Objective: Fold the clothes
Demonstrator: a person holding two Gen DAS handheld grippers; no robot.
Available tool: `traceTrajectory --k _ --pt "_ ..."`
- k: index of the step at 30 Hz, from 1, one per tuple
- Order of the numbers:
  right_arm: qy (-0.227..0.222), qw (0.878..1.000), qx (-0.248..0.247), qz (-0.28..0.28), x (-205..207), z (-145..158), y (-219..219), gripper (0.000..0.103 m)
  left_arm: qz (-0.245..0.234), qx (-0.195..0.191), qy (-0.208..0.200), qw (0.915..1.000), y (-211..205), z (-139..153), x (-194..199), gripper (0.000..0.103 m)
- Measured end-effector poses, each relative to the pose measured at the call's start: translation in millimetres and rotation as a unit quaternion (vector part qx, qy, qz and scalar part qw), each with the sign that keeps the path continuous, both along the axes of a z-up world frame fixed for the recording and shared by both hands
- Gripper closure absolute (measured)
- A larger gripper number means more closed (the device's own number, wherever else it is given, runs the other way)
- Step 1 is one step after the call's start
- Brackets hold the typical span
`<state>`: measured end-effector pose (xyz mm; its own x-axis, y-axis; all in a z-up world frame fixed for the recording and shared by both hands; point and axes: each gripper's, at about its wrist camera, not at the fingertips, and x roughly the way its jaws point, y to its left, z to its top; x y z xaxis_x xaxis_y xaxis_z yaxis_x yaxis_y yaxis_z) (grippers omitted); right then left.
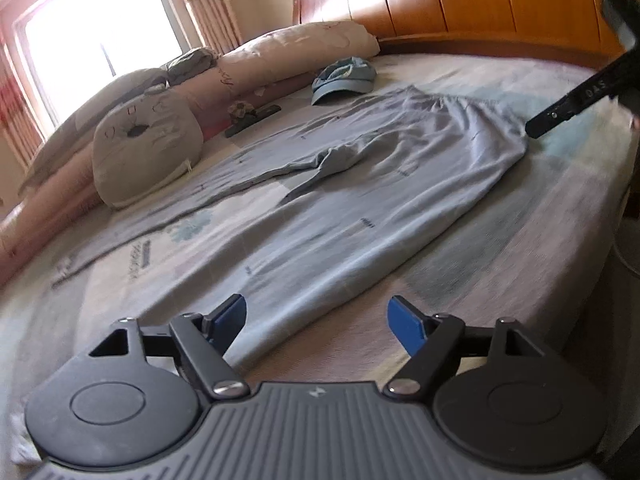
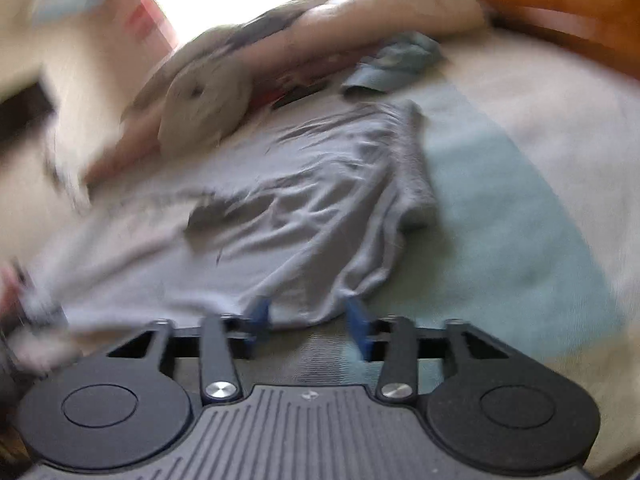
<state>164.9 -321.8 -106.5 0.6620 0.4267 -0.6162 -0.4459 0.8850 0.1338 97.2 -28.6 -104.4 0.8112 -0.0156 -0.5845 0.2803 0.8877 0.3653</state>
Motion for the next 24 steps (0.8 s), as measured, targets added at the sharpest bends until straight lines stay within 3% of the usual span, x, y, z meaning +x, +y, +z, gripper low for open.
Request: traceTrajectory --k 4,7,9,16,22,24 --pt "-0.034 0.99 -0.138 0.022 -11 9 30 0.035 -0.01 0.042 -0.012 0.999 -4 -3 -3 0.024" --pt "-0.071 0.956 -0.281 0.053 -17 -4 62 0.034 -0.019 0.041 -0.009 0.9989 -5 -6 -5 0.024" --pt "-0.098 0.931 -0.344 0.074 -22 -14 76 0.034 -0.024 0.041 -0.007 0.9988 -6 -6 -5 0.024" --pt "-0.184 0.856 -0.462 0.137 -28 -30 113 0.033 -0.042 0.04 -0.018 0.9982 -13 -2 -3 0.024" --pt "-0.259 0.787 -0.529 0.184 -39 -46 140 0.034 -0.058 0.041 -0.019 0.9973 -19 0 1 0.024" --pt "-0.273 0.774 -0.537 0.193 -40 -48 144 0.036 -0.06 0.04 -0.02 0.9972 -21 0 3 0.024"
